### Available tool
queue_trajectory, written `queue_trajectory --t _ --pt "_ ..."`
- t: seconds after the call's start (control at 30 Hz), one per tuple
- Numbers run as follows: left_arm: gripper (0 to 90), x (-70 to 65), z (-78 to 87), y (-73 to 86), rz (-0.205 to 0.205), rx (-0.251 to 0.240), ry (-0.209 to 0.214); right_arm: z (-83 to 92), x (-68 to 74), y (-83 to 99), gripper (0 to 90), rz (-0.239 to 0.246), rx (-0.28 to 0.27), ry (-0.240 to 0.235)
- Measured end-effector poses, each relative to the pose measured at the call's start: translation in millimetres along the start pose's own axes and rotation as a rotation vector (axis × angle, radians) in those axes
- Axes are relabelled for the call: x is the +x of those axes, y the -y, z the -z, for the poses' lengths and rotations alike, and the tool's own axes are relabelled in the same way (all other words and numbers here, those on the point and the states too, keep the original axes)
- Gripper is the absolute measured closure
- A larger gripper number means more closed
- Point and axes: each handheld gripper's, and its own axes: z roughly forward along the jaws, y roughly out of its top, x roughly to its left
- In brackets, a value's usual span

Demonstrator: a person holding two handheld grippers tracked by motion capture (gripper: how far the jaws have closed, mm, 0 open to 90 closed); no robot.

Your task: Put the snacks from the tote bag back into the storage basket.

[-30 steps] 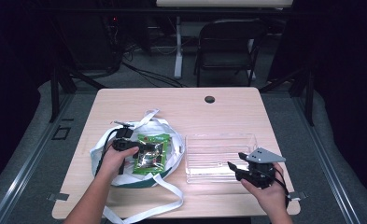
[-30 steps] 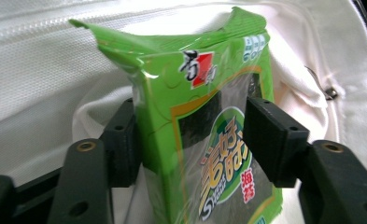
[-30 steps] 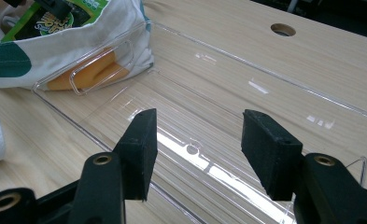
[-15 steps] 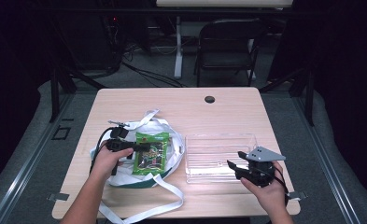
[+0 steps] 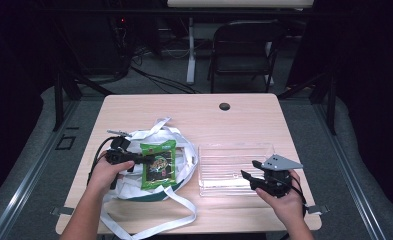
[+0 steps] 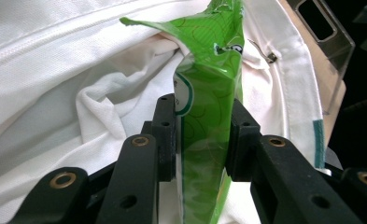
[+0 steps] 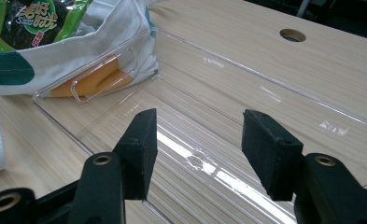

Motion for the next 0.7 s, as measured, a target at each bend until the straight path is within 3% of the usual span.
queue_trajectory --t 0.47,0.7 --pt "72.1 3.5 10.3 4.4 -0.025 -0.037 0.006 -5.9 0.3 -2.0 45.5 0.02 0.004 -0.018" --pt "72.1 0.4 16.2 2.7 -0.039 -0.085 -0.003 -6.4 2.3 -2.8 45.0 0.051 0.012 -0.001"
